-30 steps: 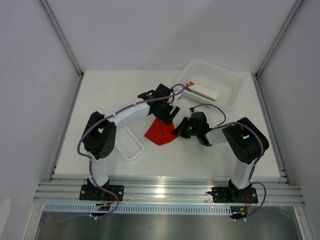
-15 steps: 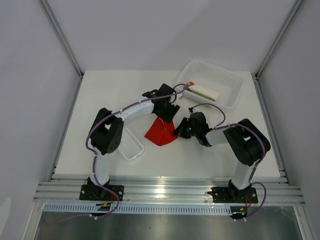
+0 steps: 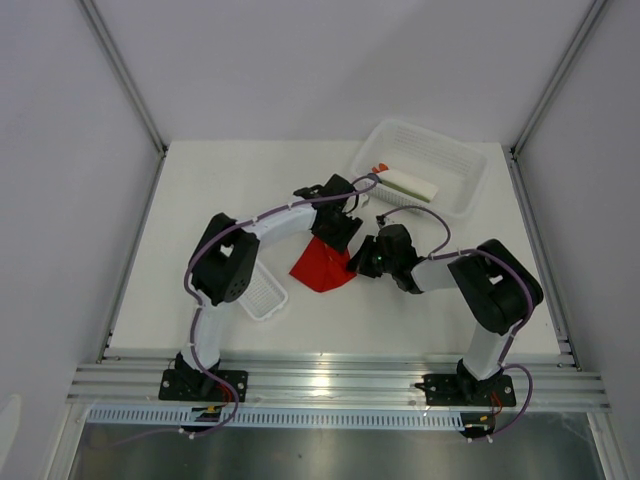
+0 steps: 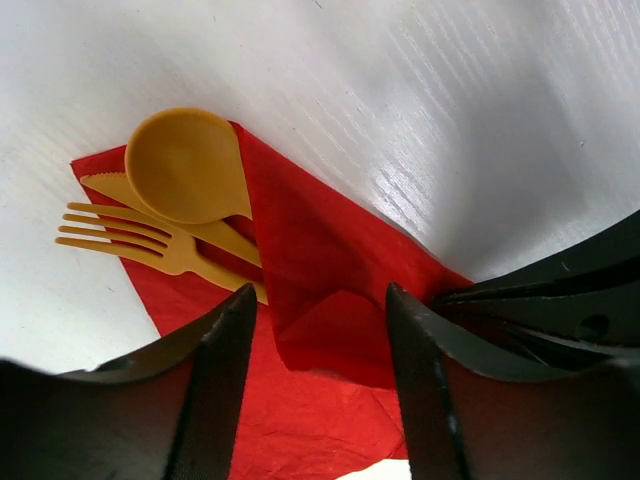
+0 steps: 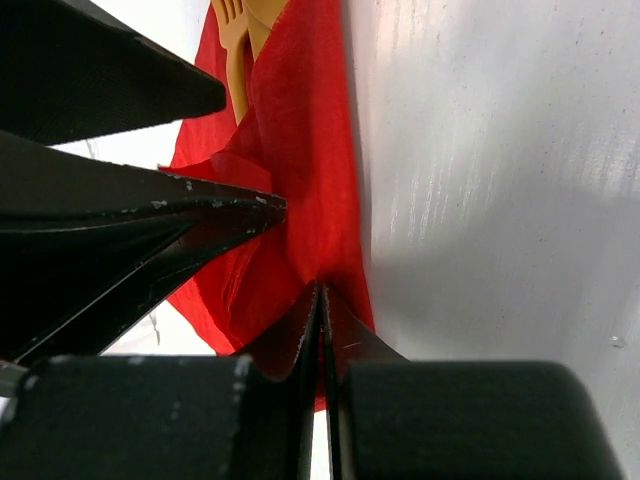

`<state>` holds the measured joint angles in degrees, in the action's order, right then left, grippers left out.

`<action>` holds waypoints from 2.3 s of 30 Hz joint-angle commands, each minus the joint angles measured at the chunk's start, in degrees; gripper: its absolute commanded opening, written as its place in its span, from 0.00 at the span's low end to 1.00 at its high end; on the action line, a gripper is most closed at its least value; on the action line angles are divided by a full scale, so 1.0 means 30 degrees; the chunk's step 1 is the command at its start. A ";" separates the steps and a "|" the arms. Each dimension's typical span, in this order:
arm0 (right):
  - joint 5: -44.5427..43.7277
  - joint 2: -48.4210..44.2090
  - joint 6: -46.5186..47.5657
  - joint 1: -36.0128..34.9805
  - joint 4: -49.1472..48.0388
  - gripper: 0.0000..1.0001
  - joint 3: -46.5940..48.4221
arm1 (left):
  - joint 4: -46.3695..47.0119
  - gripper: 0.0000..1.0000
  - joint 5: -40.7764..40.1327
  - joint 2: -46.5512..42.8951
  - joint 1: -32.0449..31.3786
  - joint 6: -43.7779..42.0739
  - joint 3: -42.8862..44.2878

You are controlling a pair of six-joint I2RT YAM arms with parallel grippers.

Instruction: Place the utensils on the paper napkin and roll it up

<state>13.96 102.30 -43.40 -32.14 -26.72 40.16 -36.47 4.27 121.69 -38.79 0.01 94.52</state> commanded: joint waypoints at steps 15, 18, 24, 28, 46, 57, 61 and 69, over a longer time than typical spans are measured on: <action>-0.0638 -0.1609 0.2043 -0.0595 0.0996 0.05 0.0851 | 0.0466 0.26 0.0334 -0.2593 -0.0109 -0.0619 -0.2708; -0.0667 -0.1727 0.2307 -0.0770 0.1113 0.05 0.0909 | 0.0496 0.26 0.0333 -0.2886 -0.0109 -0.0707 -0.2825; -0.0872 -0.2371 0.2862 -0.1414 0.1523 0.05 0.0822 | 0.0496 0.27 0.0187 -0.3121 -0.0109 -0.0882 -0.3000; -0.0961 -0.2723 0.3303 -0.1884 0.1933 0.05 0.0792 | 0.0555 0.27 0.0216 -0.3209 -0.0138 -0.0941 -0.3264; -0.1458 -0.0935 0.3245 -0.2118 0.1933 0.04 0.0588 | 0.0350 0.39 0.0391 -0.4585 -0.0109 -0.1702 -0.3704; -0.1605 -0.1493 0.3479 -0.2148 0.2051 0.05 0.0558 | -0.0441 0.68 0.0712 -0.3270 0.0037 -0.0680 -0.3033; -0.1751 -0.1756 0.3683 -0.2206 0.2051 0.05 0.0499 | -0.1143 0.71 0.1124 -0.2566 0.0037 -0.0268 -0.1688; -0.1955 -0.2313 0.3919 -0.2470 0.2022 0.04 0.0587 | -0.1701 0.72 0.1712 -0.1920 -0.0021 -0.0179 -0.1506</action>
<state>9.74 97.65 -33.26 -39.00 -20.29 40.91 -40.38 7.86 115.63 -38.87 -1.48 88.27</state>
